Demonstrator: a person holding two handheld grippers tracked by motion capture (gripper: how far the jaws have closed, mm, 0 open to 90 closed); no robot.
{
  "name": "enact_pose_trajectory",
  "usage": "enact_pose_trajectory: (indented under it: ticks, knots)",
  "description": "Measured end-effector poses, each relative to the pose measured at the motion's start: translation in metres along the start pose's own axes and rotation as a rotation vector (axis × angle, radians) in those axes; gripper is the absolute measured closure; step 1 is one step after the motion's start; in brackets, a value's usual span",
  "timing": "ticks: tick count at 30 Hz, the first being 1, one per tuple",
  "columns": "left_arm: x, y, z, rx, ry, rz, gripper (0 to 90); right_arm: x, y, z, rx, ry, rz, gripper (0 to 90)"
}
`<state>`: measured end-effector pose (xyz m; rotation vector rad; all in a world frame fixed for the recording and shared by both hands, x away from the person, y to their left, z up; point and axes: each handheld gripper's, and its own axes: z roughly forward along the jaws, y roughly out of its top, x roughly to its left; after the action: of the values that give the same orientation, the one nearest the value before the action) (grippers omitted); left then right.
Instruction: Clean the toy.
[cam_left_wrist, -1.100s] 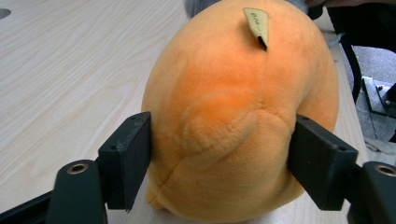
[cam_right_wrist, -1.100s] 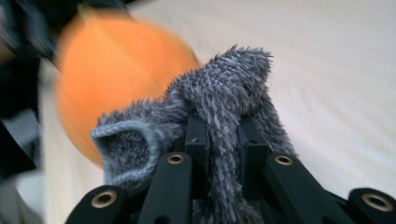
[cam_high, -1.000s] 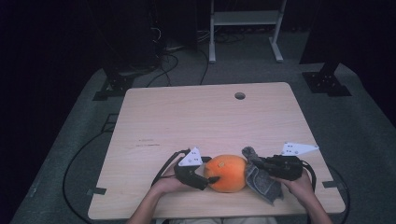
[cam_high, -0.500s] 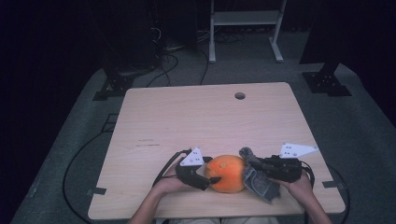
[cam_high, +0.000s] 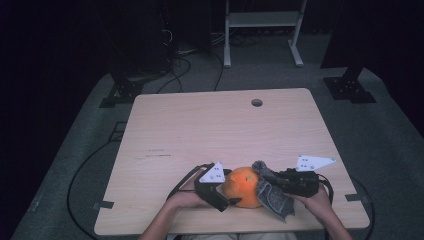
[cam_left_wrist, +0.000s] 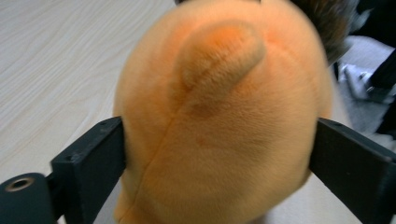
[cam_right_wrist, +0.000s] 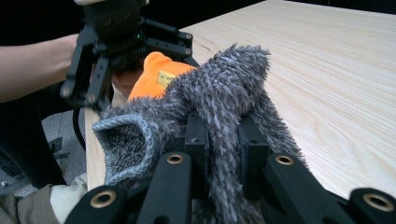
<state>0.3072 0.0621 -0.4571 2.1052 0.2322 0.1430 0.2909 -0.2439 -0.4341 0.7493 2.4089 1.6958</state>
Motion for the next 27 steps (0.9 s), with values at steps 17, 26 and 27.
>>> enact_pose_trajectory:
  ticks: [17, 26, 27]
  knots:
    - [0.002, 0.023, -0.026, -0.169, 0.094, -0.048, 30.8, -0.009, 0.009, -0.025, -0.074, -0.101, 0.043, 76.7]
    - [-0.006, 0.042, -0.039, -0.085, 0.143, 0.005, 29.1, 0.036, 0.050, 0.008, -0.111, -0.038, -0.093, 77.0]
    - [-0.007, 0.042, -0.040, -0.072, 0.130, -0.001, 29.1, 0.036, 0.050, 0.008, -0.111, -0.038, -0.093, 77.0]
